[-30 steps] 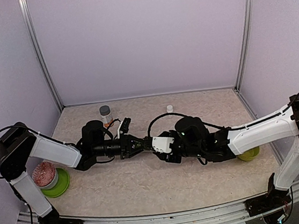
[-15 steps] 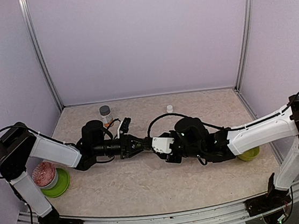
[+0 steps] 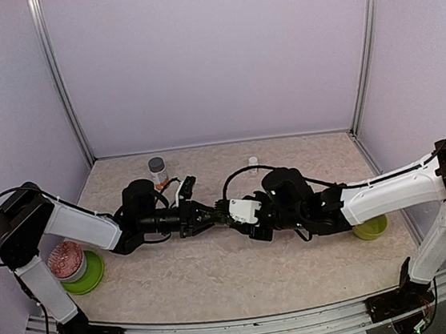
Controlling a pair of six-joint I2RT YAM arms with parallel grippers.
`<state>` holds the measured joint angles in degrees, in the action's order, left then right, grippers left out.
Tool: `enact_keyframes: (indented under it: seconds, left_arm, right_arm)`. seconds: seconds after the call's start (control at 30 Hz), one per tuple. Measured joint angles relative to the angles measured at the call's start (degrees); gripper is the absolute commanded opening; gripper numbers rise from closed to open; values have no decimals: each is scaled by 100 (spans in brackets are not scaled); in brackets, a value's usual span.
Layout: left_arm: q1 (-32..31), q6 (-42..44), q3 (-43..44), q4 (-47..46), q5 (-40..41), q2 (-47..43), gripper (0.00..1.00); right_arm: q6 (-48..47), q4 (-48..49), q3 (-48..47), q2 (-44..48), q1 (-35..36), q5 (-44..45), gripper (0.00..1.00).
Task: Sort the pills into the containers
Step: Open the lid of the pill container.
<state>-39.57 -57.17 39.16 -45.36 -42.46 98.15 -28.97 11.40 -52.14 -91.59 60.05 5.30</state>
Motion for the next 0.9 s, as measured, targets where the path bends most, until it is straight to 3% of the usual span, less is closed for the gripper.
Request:
enact_keyframes:
  seconds: [0.37,0.9]
  left_arm:
    - [-22,48,0,-94,-17,0,17]
    - [-22,59,-31,-219,33,0,17]
  right_arm:
    - [372,-387,-61,313,-199,-505,74]
    - [468,-374,-57,424,-205,42,79]
